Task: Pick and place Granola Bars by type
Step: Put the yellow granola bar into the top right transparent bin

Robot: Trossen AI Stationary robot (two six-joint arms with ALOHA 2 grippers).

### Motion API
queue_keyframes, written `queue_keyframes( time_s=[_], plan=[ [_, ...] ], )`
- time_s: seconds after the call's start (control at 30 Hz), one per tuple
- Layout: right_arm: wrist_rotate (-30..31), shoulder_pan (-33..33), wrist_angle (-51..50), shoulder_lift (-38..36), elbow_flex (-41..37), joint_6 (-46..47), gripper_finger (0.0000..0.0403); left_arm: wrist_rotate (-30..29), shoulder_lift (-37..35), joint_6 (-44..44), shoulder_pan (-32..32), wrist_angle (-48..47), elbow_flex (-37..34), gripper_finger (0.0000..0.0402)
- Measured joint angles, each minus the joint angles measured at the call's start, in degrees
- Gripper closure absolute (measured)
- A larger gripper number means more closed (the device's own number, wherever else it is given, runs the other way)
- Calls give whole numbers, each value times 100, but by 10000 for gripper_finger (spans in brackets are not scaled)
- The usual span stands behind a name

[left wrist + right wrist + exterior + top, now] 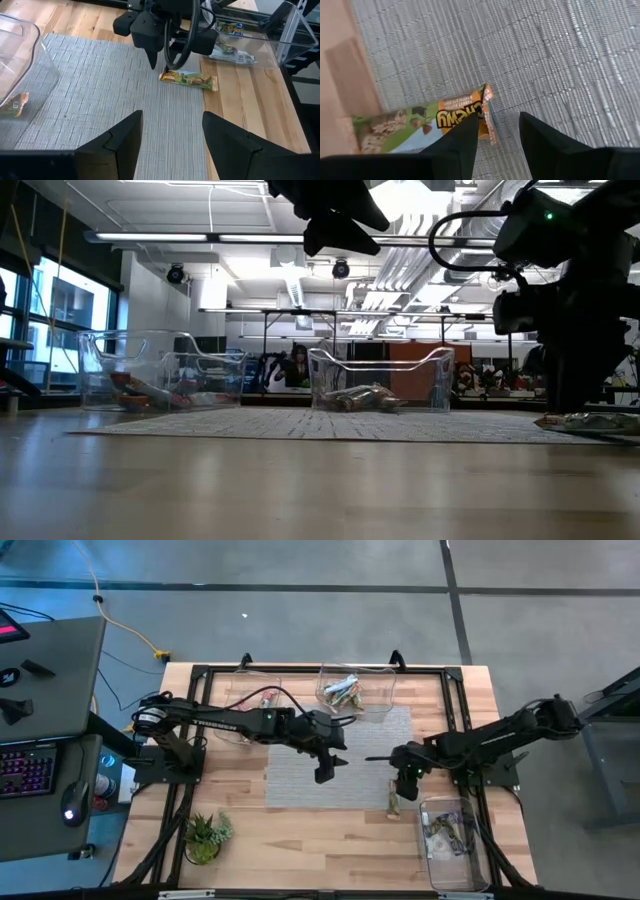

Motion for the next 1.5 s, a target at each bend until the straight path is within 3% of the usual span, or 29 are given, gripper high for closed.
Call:
queue_keyframes(
  time_s=[0.27, 0.57, 0.87, 1.13, 1.33, 1.5],
  plan=[
    [-276, 0, 278, 9, -77, -99, 293, 0, 0, 0, 0, -20, -2, 200],
    [-224, 4, 376, 14, -80, -642, 395, -2, 0, -2, 0, -41, -2, 200],
    [-189, 0, 482, 18, 203, -596, 400, -4, 0, -2, 0, -44, -2, 200],
    [-36, 0, 490, 18, 473, -1088, 402, -4, 2, -4, 0, -61, -2, 200],
    [-675, 116, 506, 18, 478, -1910, 401, -4, 2, -4, 0, -63, -2, 200],
    [-373, 271, 397, 18, 478, -1086, 375, -4, 4, -5, 0, -61, -2, 200]
  ],
)
